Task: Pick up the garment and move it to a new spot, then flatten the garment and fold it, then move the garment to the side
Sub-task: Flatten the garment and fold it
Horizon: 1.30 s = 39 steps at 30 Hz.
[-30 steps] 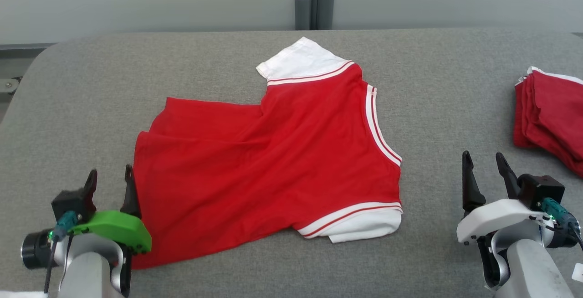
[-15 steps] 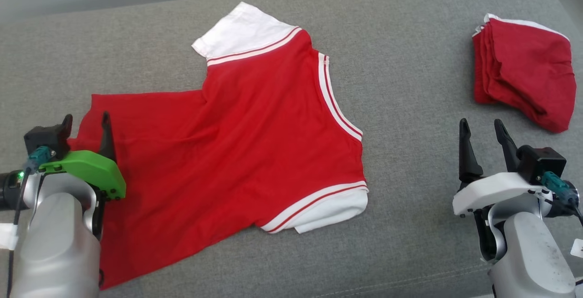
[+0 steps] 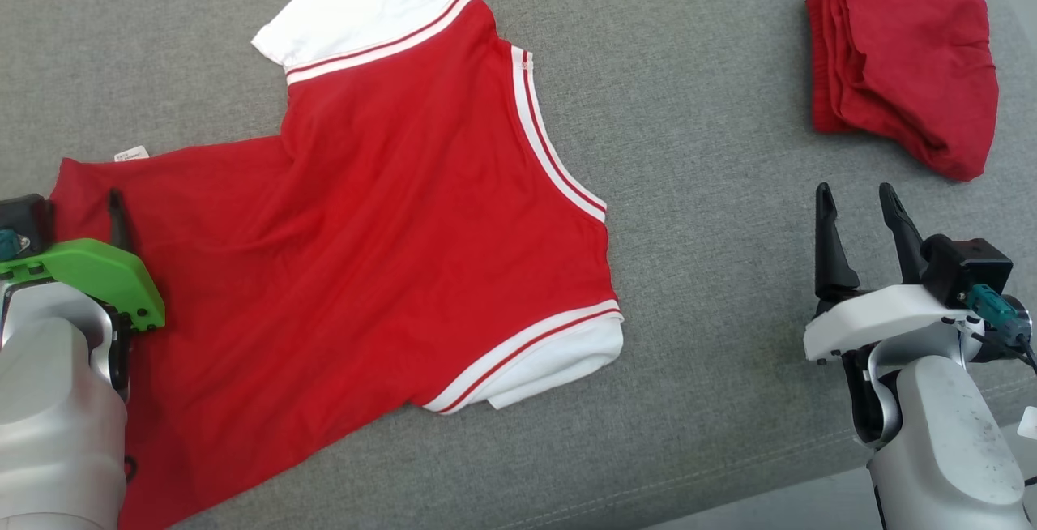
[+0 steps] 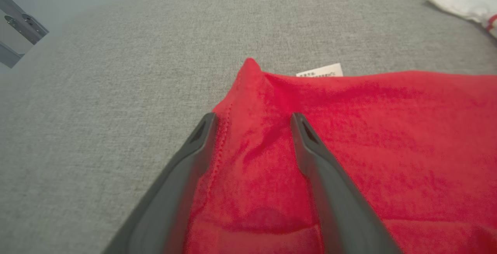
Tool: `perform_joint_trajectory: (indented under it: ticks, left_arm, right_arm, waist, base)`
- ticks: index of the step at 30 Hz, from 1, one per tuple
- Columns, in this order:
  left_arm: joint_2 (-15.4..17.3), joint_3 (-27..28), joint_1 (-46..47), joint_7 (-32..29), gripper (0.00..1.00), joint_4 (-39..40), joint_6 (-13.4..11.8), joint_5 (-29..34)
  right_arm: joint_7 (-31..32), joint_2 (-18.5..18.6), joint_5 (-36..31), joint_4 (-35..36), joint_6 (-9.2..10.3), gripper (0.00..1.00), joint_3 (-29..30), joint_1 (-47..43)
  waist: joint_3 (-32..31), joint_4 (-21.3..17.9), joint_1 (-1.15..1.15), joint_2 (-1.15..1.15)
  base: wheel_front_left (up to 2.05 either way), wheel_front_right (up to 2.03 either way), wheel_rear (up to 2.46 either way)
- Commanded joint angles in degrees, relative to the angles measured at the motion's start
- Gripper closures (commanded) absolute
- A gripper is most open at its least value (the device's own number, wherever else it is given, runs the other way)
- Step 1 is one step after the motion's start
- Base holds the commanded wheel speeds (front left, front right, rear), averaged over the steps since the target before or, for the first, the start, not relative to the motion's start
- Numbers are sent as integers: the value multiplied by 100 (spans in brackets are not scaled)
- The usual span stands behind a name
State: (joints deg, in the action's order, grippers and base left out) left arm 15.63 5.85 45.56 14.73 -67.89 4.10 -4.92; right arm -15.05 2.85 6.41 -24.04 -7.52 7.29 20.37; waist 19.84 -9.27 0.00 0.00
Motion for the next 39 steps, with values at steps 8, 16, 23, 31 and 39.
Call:
perform_joint_trajectory:
  ticks: [8,16,23,31,39]
  left_arm:
    - [115,-197,436,48,100,314,-98,115]
    - [413,-283,970,50,100,826,-292,254]
    - [691,-142,1233,47,76,1040,-498,160]
    - [250,-51,468,47,0,1401,-490,-65]
    - [-477,147,-937,47,0,2323,-425,-260]
  right_arm:
    - [-16,13,52,46,7,0,-7,143]
    - [-16,12,114,112,7,0,-120,320]
    - [-16,13,176,154,7,0,-188,359]
    - [-16,13,220,165,7,0,-193,235]
    - [-16,15,325,-3,7,0,-511,-56]
  waist:
    - [209,-8,0,0]
    - [482,-201,0,0]
    - [578,-396,0,0]
    - [158,-207,0,0]
    - [-568,170,0,0]
  base:
    - [0,0,0]
    - [0,0,0]
    - [0,0,0]
    - [0,0,0]
    - [0,0,0]
